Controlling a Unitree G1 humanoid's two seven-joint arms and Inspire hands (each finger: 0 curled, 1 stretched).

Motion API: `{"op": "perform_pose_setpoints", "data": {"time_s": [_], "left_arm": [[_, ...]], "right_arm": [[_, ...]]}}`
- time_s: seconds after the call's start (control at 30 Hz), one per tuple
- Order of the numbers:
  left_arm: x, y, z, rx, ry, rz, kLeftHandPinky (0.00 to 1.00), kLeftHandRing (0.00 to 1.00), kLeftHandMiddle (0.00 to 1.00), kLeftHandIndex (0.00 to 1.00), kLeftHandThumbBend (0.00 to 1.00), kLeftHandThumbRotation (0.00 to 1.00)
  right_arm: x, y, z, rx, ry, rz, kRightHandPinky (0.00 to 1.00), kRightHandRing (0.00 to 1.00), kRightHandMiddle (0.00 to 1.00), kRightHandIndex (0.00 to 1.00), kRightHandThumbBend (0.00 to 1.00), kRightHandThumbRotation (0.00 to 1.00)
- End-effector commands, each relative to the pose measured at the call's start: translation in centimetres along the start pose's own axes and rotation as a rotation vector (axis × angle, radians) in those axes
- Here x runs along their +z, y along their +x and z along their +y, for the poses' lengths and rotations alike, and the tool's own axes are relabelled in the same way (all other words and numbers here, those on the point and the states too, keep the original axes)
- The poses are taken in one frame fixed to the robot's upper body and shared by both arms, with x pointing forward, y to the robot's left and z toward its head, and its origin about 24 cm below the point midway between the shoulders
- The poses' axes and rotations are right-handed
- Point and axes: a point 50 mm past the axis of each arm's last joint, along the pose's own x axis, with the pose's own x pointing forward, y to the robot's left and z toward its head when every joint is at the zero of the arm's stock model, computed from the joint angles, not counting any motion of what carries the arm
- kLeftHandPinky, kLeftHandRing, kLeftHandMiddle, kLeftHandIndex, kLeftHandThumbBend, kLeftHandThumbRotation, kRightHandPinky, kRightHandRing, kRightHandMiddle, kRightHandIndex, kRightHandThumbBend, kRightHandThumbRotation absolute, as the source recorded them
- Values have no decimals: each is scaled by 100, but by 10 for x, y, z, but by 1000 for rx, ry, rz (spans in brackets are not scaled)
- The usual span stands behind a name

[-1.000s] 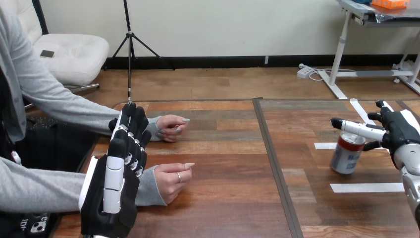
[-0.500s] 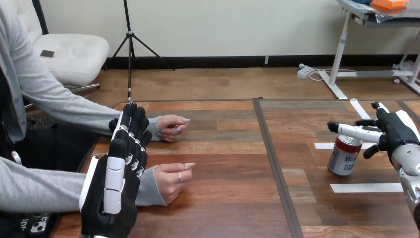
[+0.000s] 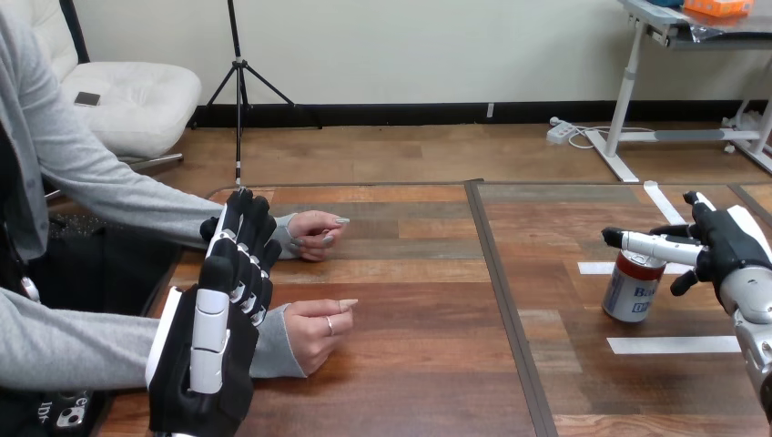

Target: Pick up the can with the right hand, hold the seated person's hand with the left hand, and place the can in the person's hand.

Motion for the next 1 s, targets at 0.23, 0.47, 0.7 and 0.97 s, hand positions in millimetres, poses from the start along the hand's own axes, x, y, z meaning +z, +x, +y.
{"op": "perform_pose_setpoints", "data": {"time_s": [0.23, 0.47, 0.7, 0.97], "left_arm": [[13, 11, -1, -20, 11, -72, 100, 100, 100, 99, 74, 91], [14, 11, -1, -19, 16, -79, 100, 100, 100, 99, 73, 90], [14, 12, -2, -21, 23, -81, 100, 100, 100, 99, 71, 89], [14, 12, -2, -15, 19, -78, 100, 100, 100, 99, 71, 88]], "right_arm": [[11, 1, -6, -3, -25, -34, 26, 91, 96, 100, 100, 35], [10, 1, -5, 21, -47, -29, 27, 96, 99, 100, 100, 38], [9, 1, -3, 43, -39, -34, 28, 99, 100, 100, 100, 40], [8, 1, -1, 56, -46, -34, 29, 100, 100, 100, 100, 40]]}}
